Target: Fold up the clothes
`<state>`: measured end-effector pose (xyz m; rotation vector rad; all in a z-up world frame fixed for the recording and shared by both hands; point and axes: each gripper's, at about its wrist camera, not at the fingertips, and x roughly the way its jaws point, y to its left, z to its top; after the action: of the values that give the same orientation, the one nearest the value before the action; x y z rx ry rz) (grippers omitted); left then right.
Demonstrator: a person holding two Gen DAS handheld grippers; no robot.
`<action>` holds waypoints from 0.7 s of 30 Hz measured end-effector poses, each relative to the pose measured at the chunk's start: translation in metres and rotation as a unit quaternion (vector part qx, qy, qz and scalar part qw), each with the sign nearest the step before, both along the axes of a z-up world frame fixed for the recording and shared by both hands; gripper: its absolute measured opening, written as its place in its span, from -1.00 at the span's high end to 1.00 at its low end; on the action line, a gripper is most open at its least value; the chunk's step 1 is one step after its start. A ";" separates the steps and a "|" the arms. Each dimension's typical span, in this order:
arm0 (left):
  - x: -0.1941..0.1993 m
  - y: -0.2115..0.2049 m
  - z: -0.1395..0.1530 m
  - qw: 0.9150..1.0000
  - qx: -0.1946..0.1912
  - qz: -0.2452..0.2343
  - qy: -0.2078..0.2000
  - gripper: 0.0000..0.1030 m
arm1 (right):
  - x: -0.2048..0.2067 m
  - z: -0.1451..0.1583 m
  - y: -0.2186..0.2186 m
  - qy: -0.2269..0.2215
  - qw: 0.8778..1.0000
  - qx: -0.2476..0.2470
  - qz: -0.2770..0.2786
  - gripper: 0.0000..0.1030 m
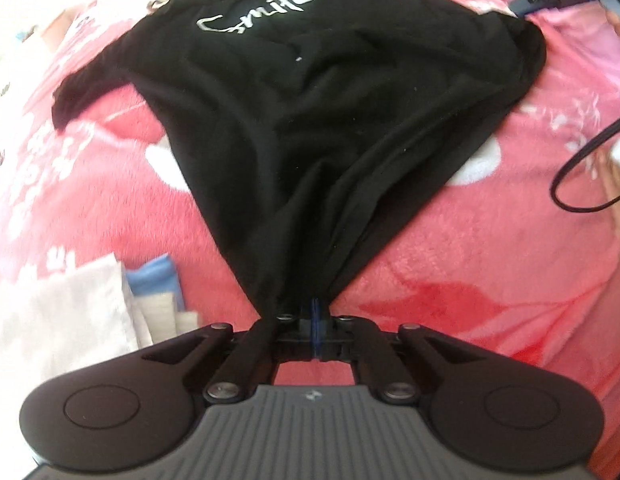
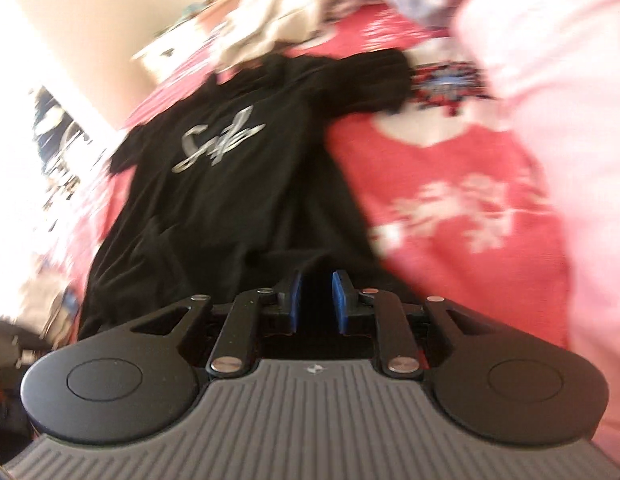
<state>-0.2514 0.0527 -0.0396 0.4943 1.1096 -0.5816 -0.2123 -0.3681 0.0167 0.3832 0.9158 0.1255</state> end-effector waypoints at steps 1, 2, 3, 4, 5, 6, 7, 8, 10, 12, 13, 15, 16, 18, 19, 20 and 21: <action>0.002 0.003 0.004 1.000 -0.010 0.011 0.005 0.84 | -0.001 0.001 -0.004 0.001 1.000 -0.003 -0.011 0.60; 0.004 0.006 0.008 0.999 -0.020 0.023 0.009 0.77 | -0.003 0.001 -0.006 0.002 1.000 -0.007 -0.018 0.57; 0.006 0.010 0.012 0.999 -0.033 0.038 0.011 0.75 | -0.005 0.002 -0.009 0.004 1.000 -0.012 -0.026 0.51; 0.009 0.013 0.016 0.997 -0.046 0.053 0.012 0.72 | -0.007 0.000 -0.011 0.008 0.999 -0.018 -0.035 0.47; 0.012 0.017 0.019 0.996 -0.056 0.071 0.012 0.63 | -0.010 -0.001 -0.012 0.012 0.999 -0.025 -0.045 0.46; 0.015 0.021 0.022 0.994 -0.067 0.089 0.013 0.56 | -0.012 -0.003 -0.014 0.019 0.998 -0.028 -0.055 0.44; 0.019 0.025 0.023 0.991 -0.076 0.109 0.019 0.38 | -0.015 -0.005 -0.017 0.029 0.997 -0.024 -0.068 0.43; 0.023 0.029 0.023 0.988 -0.085 0.127 0.027 0.25 | -0.017 -0.009 -0.020 0.040 0.996 -0.018 -0.081 0.43; 0.029 0.033 0.020 0.982 -0.099 0.156 0.048 0.23 | -0.021 -0.017 -0.025 0.065 0.992 0.002 -0.108 0.43; 0.038 0.034 0.014 0.975 -0.107 0.182 0.072 0.23 | -0.024 -0.025 -0.031 0.083 0.987 0.034 -0.132 0.42; 0.041 0.034 0.011 0.972 -0.112 0.191 0.082 0.23 | -0.025 -0.028 -0.035 0.088 0.984 0.053 -0.144 0.42; 0.044 0.031 0.005 0.969 -0.111 0.200 0.088 0.24 | -0.024 -0.033 -0.039 0.093 0.980 0.073 -0.159 0.43; 0.045 0.029 0.003 0.970 -0.106 0.199 0.087 0.28 | -0.023 -0.033 -0.039 0.092 0.980 0.069 -0.163 0.43; 0.043 0.024 0.000 0.973 -0.093 0.195 0.082 0.29 | -0.021 -0.028 -0.033 0.082 0.984 0.016 -0.157 0.43; 0.043 0.022 -0.001 0.974 -0.087 0.193 0.080 0.29 | -0.021 -0.022 -0.025 0.068 0.988 -0.021 -0.141 0.43; 0.043 0.021 -0.001 0.975 -0.084 0.190 0.077 0.29 | -0.023 -0.016 -0.015 0.045 0.990 -0.065 -0.115 0.43; 0.042 0.019 -0.002 0.976 -0.080 0.187 0.074 0.28 | -0.024 -0.010 -0.004 0.023 0.990 -0.108 -0.090 0.43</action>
<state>-0.2091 0.0722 -0.0413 0.0957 1.2479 -0.3755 -0.2364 -0.3719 0.0072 0.2657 0.9261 -0.1472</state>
